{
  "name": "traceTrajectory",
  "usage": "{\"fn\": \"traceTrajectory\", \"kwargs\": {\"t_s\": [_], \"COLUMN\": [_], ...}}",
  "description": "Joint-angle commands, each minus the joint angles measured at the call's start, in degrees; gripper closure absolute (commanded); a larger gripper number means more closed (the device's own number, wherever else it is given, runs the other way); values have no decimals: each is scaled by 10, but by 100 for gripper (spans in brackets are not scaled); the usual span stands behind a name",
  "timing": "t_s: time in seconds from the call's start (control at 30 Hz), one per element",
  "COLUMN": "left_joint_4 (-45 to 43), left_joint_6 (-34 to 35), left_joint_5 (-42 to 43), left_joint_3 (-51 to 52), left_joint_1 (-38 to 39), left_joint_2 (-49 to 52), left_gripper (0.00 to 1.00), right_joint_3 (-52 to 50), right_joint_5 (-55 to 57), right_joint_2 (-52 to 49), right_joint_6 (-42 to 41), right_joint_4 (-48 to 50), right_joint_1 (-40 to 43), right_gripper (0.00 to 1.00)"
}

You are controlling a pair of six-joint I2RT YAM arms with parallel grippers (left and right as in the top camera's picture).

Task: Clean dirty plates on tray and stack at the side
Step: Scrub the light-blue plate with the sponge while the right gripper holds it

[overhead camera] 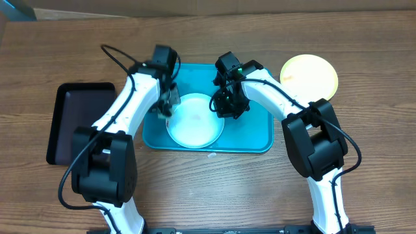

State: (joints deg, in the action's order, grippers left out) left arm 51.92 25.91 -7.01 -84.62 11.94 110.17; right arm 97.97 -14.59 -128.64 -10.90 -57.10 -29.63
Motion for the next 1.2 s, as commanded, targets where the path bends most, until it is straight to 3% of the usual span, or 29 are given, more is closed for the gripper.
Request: {"fn": "traceTrajectory", "kwargs": {"t_s": [0.0, 0.1, 0.5, 0.6, 0.93, 1.03, 1.17], "left_joint_4": [-22, -40, -29, -13, 85, 120, 143], "left_joint_6": [-40, -45, -45, -45, 18, 41, 48], "left_joint_5": [128, 216, 253, 209, -85, -127, -118], "left_joint_3": [-29, -24, -14, -14, -21, -41, -76], "left_joint_1": [-2, 0, 57, 57, 21, 4, -11], "left_joint_2": [4, 10, 127, 139, 129, 118, 99], "left_gripper": [96, 96, 96, 96, 96, 96, 96], "right_joint_3": [-11, -11, -11, -11, -11, -11, -11], "right_joint_5": [45, 45, 45, 52, 79, 81, 81], "right_joint_2": [-12, -12, -12, -12, -12, -12, -12], "right_joint_6": [2, 2, -11, -14, -68, -75, -87], "right_joint_4": [-6, -2, 0, -2, -2, -3, -4], "right_joint_1": [4, 4, 4, 5, 9, 14, 20], "right_gripper": [96, 96, 96, 96, 96, 96, 96]}}
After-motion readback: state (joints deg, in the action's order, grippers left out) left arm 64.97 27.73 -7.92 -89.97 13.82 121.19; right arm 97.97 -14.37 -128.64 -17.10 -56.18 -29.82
